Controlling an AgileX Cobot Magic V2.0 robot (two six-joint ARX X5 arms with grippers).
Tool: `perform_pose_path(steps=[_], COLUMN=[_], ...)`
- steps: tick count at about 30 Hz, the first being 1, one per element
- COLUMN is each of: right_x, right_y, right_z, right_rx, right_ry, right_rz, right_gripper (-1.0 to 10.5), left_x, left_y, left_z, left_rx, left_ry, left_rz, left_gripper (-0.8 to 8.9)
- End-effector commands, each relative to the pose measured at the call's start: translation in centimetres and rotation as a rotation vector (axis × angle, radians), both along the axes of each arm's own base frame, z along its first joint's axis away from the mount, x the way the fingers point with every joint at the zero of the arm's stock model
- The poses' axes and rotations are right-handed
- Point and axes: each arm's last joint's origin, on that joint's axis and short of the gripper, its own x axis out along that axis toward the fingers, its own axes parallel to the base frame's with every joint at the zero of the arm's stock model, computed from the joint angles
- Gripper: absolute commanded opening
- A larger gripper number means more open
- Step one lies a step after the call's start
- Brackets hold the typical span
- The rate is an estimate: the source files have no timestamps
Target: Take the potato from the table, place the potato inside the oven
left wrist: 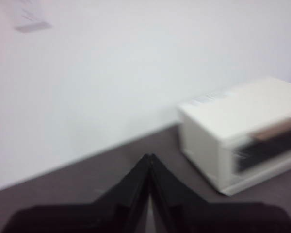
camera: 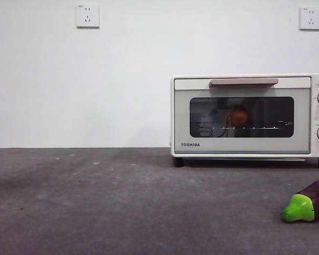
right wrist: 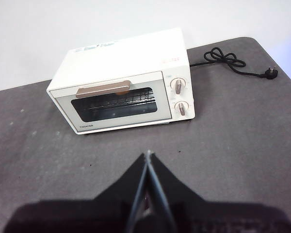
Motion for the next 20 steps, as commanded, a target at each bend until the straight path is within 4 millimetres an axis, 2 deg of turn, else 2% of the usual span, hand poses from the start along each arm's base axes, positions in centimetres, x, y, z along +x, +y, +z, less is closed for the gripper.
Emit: perform_pose_path(steps=[1, 5, 10, 15, 20], right_x=[-0.2, -0.2, -0.2, -0.2, -0.2], right_y=[-0.1, -0.1, -0.1, -0.1, -0.1], right_z=[-0.2, -0.2, -0.2, -0.2, -0.2], right_rx=[-0.007, -0.007, -0.007, -0.007, -0.007], right_ry=[0.017, 0.017, 0.017, 0.017, 0.017], right_rz=[-0.004, -0.005, -0.004, -0.005, -0.004], right_gripper=[0.0, 0.0, 0.0, 0.0, 0.0], left_x=[-0.3, 0.0, 0.5, 0.5, 0.4], left_y=[0.9, 1.4, 1.4, 1.8, 2.4], left_z=[-3.8, -8.6, -14.4, -18.3, -21.2], left_rx=[0.014, -0.03, -0.066, -0.055, -0.054], left_ry=[-0.085, -0.154, -0.07, -0.01, 0.031], left_rz=[0.152, 0.202, 0.184, 0.228, 0.281], left_gripper=[-0.03, -0.03, -0.03, -0.03, -0.03])
